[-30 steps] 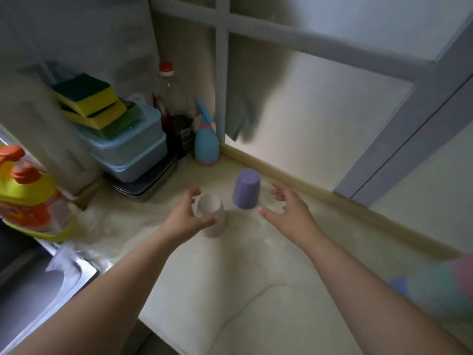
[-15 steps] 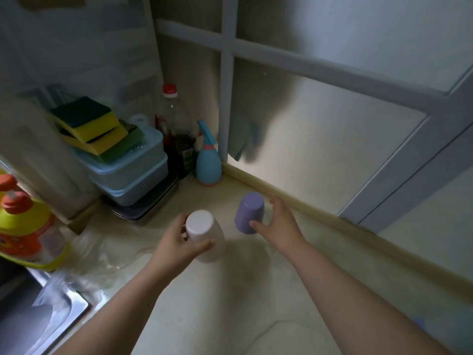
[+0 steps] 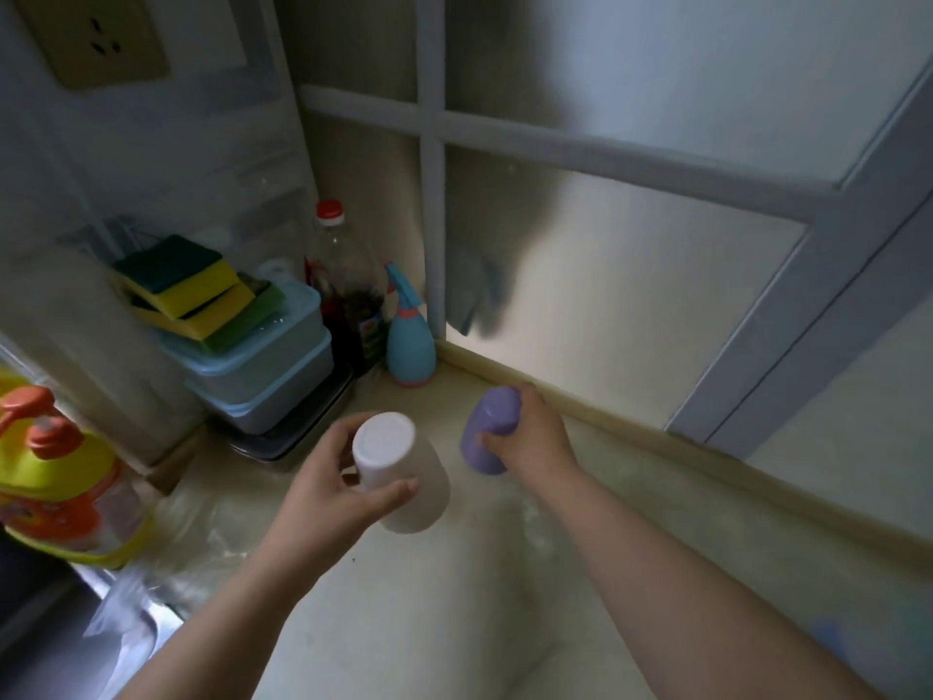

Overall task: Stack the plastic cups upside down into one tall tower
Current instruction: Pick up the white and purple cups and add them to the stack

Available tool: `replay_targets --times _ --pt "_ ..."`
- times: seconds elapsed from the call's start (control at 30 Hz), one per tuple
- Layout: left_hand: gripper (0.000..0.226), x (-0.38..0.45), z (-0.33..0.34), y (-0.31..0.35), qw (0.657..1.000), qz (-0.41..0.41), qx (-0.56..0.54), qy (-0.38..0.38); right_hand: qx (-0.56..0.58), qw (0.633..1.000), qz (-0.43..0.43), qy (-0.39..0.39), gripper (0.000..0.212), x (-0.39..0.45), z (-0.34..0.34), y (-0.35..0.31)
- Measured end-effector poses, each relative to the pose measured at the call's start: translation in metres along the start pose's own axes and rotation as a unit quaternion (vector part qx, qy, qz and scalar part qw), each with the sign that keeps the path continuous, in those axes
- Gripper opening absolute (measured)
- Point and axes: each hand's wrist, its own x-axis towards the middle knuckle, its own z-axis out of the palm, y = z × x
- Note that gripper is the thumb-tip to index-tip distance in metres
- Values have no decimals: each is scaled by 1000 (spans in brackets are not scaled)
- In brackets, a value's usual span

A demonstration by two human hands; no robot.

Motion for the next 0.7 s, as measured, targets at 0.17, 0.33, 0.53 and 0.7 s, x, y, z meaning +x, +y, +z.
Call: replay_targets --times 0.17,0.33,0.53,0.7 --pt "55 -7 11 86 997 70 -36 -20 55 992 -74 82 71 -56 -97 -54" --pt "53 -28 55 188 973 190 -104 -73 40 962 -163 213 66 -136 -240 -82" --pt "50 -66 161 255 937 266 -100 -203 8 939 -125 319 68 -227 -361 -39" --pt "56 -92 223 286 916 287 -84 -267 36 920 -83 381 68 -273 -405 4"
